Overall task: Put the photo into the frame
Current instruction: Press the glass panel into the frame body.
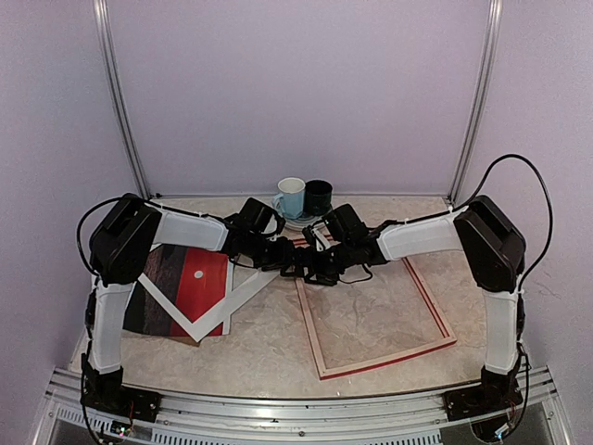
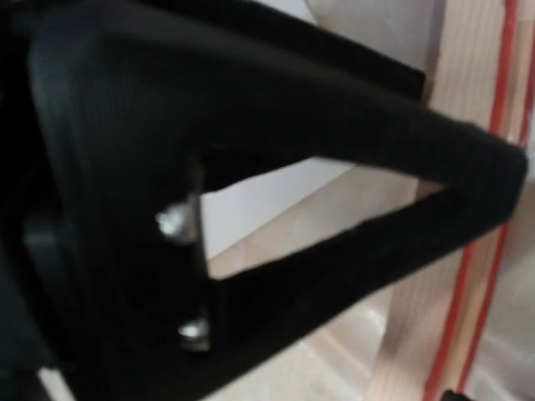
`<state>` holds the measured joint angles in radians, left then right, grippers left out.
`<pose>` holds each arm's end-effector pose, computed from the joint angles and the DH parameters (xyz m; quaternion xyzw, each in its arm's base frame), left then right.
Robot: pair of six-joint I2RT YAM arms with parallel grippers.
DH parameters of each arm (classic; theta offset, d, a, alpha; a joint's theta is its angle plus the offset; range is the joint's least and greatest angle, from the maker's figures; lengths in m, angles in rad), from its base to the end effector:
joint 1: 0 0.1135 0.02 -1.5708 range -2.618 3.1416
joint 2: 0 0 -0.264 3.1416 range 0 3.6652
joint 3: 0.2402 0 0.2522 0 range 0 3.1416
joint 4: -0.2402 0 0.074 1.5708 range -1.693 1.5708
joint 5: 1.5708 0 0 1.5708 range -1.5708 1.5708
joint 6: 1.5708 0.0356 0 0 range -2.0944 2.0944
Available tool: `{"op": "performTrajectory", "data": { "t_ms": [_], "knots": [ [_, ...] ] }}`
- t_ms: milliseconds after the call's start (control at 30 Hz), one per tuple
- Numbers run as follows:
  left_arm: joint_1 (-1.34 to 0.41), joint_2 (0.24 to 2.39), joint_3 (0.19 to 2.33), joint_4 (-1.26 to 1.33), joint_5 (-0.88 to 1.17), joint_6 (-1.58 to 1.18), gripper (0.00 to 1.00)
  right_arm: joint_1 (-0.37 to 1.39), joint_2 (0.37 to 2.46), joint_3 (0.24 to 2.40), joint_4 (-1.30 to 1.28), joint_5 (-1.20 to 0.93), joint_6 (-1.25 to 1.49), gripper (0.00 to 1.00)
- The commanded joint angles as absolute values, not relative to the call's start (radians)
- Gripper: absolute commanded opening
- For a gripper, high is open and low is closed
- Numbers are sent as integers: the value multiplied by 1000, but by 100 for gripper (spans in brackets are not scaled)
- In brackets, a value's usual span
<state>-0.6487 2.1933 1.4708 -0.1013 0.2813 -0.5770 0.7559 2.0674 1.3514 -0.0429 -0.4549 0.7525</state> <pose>0.3693 -0.2924 0.1316 0.0842 0.9194 -0.3146 0.2204 0.3144 0.3179 0.1572 -0.0906 0.8949 0.4144 0.1385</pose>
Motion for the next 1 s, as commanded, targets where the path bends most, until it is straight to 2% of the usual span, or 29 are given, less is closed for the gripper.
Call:
{"op": "performTrajectory", "data": {
  "t_ms": [0,167,233,967],
  "knots": [
    [-655,2222,1483,-112,288,-565,51,751,2101,1372,-54,-448,738,88],
    [-657,2239,1485,-103,288,-572,45,751,2111,1356,-46,-450,736,88],
    [-657,2244,1488,-102,288,-575,40,752,2112,1347,-39,-453,737,88],
    [-672,2262,1465,-98,222,-619,23,794,2054,1263,-30,-476,763,88]
  ]
}}
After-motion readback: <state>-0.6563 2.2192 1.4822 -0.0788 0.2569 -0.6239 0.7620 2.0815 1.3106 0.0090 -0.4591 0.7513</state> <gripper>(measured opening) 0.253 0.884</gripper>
